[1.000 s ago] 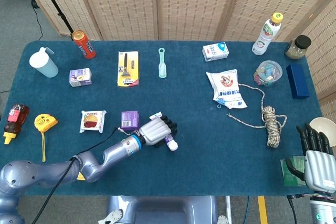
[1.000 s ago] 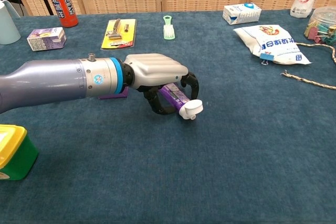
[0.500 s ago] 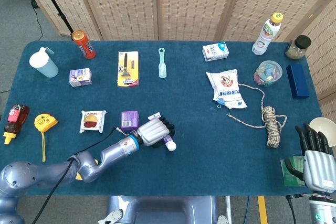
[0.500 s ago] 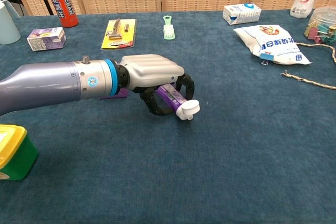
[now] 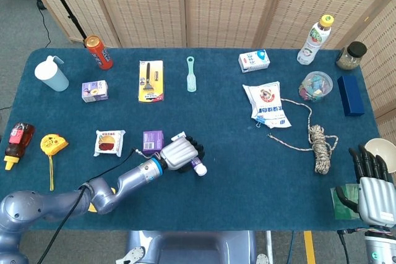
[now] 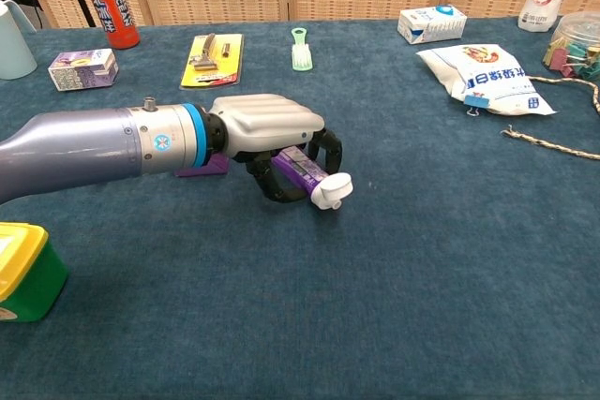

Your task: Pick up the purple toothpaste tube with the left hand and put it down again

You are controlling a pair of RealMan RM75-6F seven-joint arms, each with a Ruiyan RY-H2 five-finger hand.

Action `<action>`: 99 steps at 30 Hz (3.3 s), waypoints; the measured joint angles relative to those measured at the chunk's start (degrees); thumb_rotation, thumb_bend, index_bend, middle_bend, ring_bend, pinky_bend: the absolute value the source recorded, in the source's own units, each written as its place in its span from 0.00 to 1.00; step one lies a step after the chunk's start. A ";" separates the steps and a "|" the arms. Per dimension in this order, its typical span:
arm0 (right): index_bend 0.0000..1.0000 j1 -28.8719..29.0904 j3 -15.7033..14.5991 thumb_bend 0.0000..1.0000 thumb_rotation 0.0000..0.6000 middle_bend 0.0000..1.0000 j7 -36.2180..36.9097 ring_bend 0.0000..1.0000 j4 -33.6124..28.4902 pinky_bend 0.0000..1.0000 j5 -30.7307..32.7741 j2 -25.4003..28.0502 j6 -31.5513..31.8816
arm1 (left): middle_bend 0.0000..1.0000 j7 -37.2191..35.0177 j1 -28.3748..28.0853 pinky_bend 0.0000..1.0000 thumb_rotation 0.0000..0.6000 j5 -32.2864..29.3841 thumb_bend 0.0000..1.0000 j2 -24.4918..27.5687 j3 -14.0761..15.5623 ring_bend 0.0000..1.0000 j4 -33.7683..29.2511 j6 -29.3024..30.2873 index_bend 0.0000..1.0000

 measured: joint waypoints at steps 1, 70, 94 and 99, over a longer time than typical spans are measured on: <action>0.00 0.02 0.01 0.33 1.00 0.00 -0.01 0.00 -0.01 0.00 -0.02 -0.02 -0.01 | 0.33 0.05 -0.04 0.27 0.98 0.02 0.39 0.05 0.05 0.30 0.00 -0.15 0.39; 0.29 13.71 3.56 0.33 1.00 0.00 16.73 0.00 0.40 0.00 -9.01 0.54 -12.87 | 0.44 8.99 -5.63 0.48 1.00 -8.13 0.51 30.16 -6.87 0.41 -25.53 -8.52 0.50; 0.24 24.92 5.32 0.33 1.00 0.00 20.24 0.00 5.06 0.00 -10.60 -11.15 -18.67 | 0.45 18.50 -18.71 0.48 1.00 -31.77 0.51 31.80 -6.18 0.41 -25.89 -14.70 0.50; 0.24 26.01 5.32 0.33 1.00 0.00 20.51 0.00 5.45 0.00 -10.63 -12.01 -18.75 | 0.45 20.36 -22.10 0.48 1.00 -36.16 0.51 30.31 -4.72 0.41 -24.82 -14.58 0.50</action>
